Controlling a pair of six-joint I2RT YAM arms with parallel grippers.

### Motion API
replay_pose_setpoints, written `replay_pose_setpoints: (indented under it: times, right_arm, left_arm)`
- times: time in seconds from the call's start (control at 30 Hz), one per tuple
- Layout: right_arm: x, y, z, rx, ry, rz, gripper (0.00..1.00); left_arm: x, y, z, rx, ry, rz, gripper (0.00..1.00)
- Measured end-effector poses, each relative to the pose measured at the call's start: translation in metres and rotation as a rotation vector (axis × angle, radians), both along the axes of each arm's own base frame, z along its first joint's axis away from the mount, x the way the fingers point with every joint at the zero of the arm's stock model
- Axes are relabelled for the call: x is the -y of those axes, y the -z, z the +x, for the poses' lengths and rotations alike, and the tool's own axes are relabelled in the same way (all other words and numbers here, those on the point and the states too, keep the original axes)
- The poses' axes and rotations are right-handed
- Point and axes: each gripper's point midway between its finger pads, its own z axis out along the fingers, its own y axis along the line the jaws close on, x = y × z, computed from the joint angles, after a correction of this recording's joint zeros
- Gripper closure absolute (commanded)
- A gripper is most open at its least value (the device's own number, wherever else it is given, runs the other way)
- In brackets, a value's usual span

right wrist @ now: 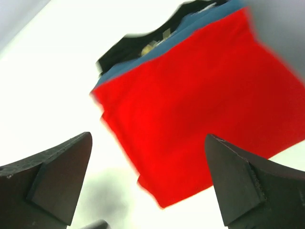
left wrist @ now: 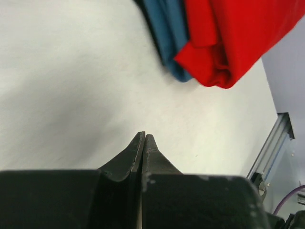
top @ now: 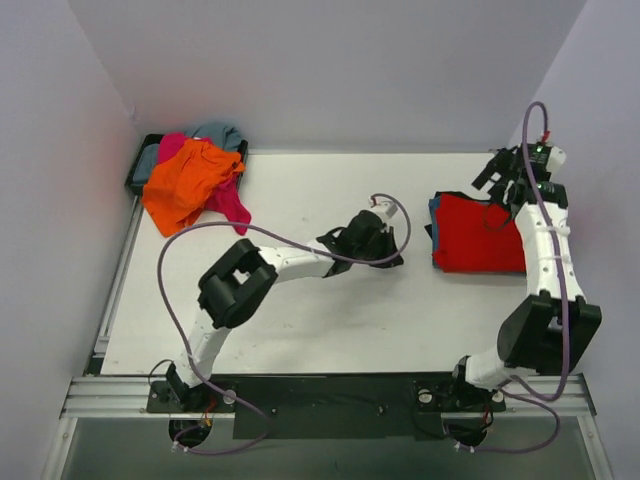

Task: Fold and stack the t-shirts

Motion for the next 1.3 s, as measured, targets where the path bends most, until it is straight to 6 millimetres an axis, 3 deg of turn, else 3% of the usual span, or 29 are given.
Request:
replay_pose_setpoints:
  times: [0.1, 0.13, 0.27, 0.4, 0.5, 0.63, 0.73, 0.8, 1.03, 1.3]
  right_arm:
    - [-0.066, -0.003, -0.012, 0.062, -0.190, 0.014, 0.00]
    - [-0.087, -0.003, -0.017, 0.083, -0.254, 0.023, 0.00]
    - [-0.158, -0.006, -0.040, 0.152, -0.484, 0.053, 0.00]
    - [-0.198, -0.007, -0.072, 0.239, -0.618, 0.082, 0.00]
    - [-0.209, 0.016, -0.096, 0.246, -0.661, 0.106, 0.00]
    - [-0.206, 0.079, -0.124, 0.164, -0.651, 0.133, 0.00]
    - [-0.203, 0.114, -0.140, 0.109, -0.634, 0.155, 0.00]
    - [-0.202, 0.123, -0.143, 0.100, -0.626, 0.163, 0.00]
    - [-0.204, 0.122, -0.130, 0.100, -0.611, 0.169, 0.00]
    - [-0.204, 0.119, -0.126, 0.118, -0.606, 0.162, 0.00]
  left_arm:
    - [-0.054, -0.021, 0.016, 0.034, -0.073, 0.048, 0.71]
    - [-0.075, -0.035, 0.023, 0.061, -0.109, 0.057, 0.56]
    - [-0.172, -0.095, 0.036, 0.200, -0.294, 0.067, 0.27]
    - [-0.254, -0.128, 0.015, 0.331, -0.454, 0.070, 0.21]
    - [-0.297, -0.118, -0.010, 0.393, -0.520, 0.092, 0.20]
    - [-0.338, -0.076, -0.036, 0.422, -0.564, 0.164, 0.20]
    - [-0.356, -0.048, -0.048, 0.434, -0.567, 0.224, 0.21]
    - [-0.362, -0.042, -0.052, 0.451, -0.561, 0.243, 0.21]
    - [-0.361, -0.054, -0.047, 0.514, -0.563, 0.219, 0.22]
    - [-0.359, -0.048, -0.046, 0.509, -0.551, 0.237, 0.23]
